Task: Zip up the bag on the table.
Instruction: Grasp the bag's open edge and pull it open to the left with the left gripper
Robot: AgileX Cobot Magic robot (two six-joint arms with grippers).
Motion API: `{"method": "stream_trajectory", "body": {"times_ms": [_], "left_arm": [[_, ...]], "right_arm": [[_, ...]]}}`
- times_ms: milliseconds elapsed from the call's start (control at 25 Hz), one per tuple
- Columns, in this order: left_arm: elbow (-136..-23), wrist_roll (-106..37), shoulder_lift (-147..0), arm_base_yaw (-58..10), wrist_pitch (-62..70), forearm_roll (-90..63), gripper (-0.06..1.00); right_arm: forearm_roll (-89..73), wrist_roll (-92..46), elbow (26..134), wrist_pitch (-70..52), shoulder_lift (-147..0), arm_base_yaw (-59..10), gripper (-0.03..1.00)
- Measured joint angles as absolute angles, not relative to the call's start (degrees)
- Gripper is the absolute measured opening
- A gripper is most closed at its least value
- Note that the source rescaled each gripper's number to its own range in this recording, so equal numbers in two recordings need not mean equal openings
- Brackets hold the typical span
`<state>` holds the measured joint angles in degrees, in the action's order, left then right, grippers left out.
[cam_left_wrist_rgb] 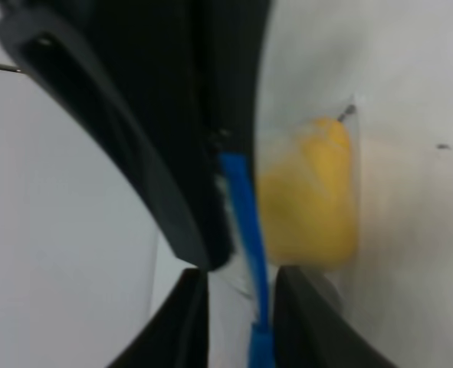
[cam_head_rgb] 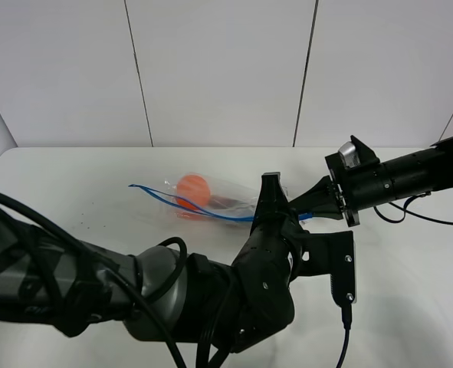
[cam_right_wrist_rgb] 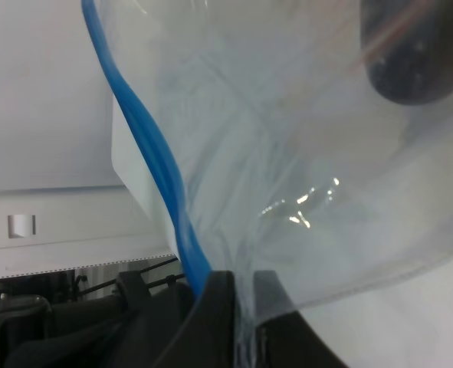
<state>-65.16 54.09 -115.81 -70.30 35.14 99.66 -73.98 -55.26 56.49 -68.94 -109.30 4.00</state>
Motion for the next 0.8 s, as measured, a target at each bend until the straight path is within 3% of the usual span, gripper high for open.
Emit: {"method": "stream_trajectory", "body": {"times_ms": [160, 800], "left_arm": [[-65.22, 54.06, -115.81, -70.30, 34.94, 99.51, 0.11], [-65.27, 53.60, -115.81, -70.30, 35.27, 99.48, 0.05]], "right_arm": [[-74.09, -55.26, 56.49, -68.94, -109.30, 4.00, 0.00], [-74.29, -55.26, 56.49, -69.13, -109.30, 4.00, 0.00]]}}
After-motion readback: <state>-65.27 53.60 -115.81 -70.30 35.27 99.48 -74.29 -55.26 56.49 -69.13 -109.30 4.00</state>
